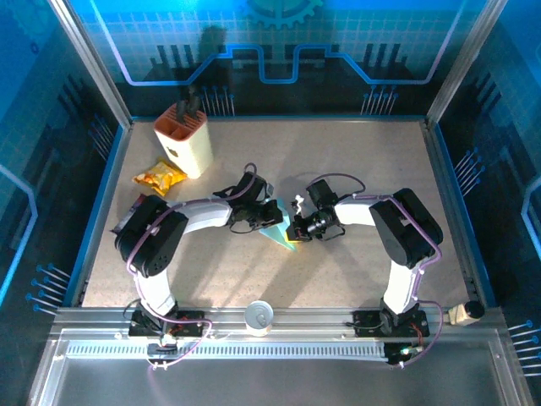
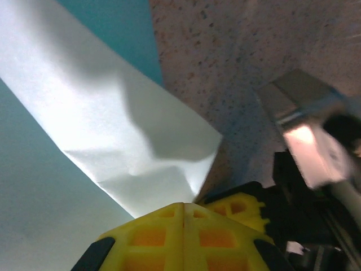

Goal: Fold a paper plane with a square sheet of paper (fold left side to right side)

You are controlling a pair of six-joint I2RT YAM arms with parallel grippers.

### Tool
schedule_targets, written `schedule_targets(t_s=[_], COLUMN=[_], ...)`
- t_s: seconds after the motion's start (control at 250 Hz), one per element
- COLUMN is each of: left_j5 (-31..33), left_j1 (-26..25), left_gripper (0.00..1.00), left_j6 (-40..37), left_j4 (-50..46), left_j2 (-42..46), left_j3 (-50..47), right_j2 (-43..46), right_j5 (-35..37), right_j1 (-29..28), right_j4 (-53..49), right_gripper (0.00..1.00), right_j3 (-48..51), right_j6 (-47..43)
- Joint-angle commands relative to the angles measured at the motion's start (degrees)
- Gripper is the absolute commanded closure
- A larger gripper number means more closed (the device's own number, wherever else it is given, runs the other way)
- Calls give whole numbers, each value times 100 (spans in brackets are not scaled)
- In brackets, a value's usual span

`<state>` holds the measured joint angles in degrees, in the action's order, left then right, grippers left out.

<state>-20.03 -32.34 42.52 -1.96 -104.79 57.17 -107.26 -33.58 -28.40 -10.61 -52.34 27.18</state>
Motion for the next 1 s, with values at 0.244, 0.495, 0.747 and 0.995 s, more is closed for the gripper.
schedule_targets(t_s=[0.244,0.495,0.747,0.995], left_j5=[-146,28,391,513], left_j1=[-119,-115,-106,-1], left_gripper=[92,93,94,95], left_j6=[173,143,72,147], left_j4=[200,83,-252,3], left_j2=[-418,-488,-619,-703], left_j3=[166,170,182,-35], right_j2=[-651,-659,-666,-691], right_j5=[1342,1456,1589,1669], right_j1=[-95,-113,-159,-181], right_j4=[-924,-1012,-1296,-1498], right_gripper=[100,100,100,100], right_j3=[389,359,288,246], right_j6=[-43,-56,-125,-165])
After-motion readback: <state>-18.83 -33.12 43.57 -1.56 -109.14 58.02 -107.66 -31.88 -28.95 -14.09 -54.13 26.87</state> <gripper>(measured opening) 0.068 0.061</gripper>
